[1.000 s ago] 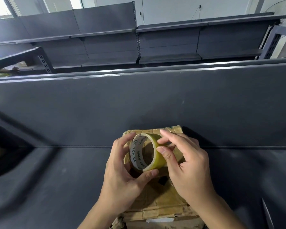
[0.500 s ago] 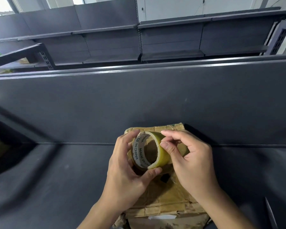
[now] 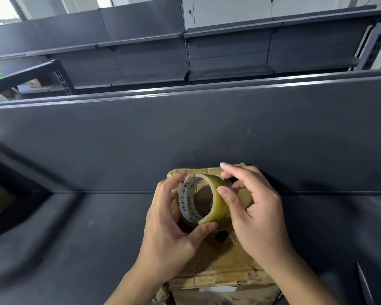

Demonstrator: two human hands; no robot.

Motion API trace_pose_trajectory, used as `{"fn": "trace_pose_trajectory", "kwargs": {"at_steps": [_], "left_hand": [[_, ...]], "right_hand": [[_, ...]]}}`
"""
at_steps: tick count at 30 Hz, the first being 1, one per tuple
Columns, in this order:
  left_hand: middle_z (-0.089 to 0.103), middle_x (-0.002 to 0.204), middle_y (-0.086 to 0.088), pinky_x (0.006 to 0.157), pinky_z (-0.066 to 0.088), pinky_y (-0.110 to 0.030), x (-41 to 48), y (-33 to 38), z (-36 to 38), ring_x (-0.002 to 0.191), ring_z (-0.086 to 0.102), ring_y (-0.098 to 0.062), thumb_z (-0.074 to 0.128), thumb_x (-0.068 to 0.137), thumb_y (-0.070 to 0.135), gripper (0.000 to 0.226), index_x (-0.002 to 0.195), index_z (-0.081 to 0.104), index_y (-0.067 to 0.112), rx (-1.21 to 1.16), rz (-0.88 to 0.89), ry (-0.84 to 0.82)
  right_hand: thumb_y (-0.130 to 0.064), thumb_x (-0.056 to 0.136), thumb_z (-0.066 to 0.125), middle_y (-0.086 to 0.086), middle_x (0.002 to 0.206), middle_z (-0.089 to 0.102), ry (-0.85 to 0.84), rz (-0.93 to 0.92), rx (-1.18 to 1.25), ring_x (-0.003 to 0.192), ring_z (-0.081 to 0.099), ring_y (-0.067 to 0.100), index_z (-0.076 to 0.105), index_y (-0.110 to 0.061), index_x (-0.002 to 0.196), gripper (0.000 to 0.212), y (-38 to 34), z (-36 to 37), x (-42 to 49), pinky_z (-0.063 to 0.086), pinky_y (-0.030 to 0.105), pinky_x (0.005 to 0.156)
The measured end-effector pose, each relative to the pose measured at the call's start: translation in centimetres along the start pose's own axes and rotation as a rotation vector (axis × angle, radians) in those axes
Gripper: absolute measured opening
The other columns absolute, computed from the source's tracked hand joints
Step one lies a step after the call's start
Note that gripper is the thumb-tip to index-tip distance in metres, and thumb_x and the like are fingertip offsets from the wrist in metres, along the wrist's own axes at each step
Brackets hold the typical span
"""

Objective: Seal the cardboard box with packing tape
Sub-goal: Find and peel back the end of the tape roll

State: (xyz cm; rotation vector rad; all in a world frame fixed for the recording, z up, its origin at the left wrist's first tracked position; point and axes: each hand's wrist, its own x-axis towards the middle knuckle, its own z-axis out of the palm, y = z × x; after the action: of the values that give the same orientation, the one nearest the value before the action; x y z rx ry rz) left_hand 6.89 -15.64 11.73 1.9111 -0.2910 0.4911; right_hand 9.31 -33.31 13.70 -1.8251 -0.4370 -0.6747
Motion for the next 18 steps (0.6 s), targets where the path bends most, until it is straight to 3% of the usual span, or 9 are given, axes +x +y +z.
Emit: {"fn": "trace_pose_trajectory", "kwargs": {"at_steps": [9,14,18], "left_hand": [[0.053,0.142,0.002,0.095,0.059,-0.049,-0.16,0.09,0.07,0.130,0.058,-0.028,0.092,0.068,0.037,0.091,0.145,0.046,0.028,0.019,0.019,0.000],[0.052,0.138,0.007,0.095,0.058,-0.048,-0.12,0.23,0.07,0.129,0.058,-0.027,0.091,0.068,0.038,0.090,0.146,0.046,0.029,0.037,0.032,-0.008],[0.051,0.138,0.010,0.095,0.059,-0.048,-0.11,0.29,0.03,0.130,0.057,-0.028,0.090,0.069,0.040,0.090,0.146,0.046,0.027,0.063,0.050,-0.011]], "right_hand": [[-0.013,0.089,0.072,-0.015,0.092,0.073,-0.032,0.186,0.165,0.095,0.069,0.007,0.076,-0.023,0.112,0.025,-0.03,-0.44,0.34,0.054,0.013,0.078],[-0.012,0.094,0.066,-0.016,0.101,0.072,-0.065,0.153,0.077,0.101,0.066,0.000,0.075,-0.021,0.115,0.024,-0.32,-0.19,0.38,0.051,0.007,0.080],[-0.016,0.100,0.056,-0.016,0.109,0.070,-0.084,0.094,0.010,0.108,0.065,0.004,0.072,-0.023,0.116,0.024,-0.29,0.27,0.32,0.056,0.023,0.091]]}}
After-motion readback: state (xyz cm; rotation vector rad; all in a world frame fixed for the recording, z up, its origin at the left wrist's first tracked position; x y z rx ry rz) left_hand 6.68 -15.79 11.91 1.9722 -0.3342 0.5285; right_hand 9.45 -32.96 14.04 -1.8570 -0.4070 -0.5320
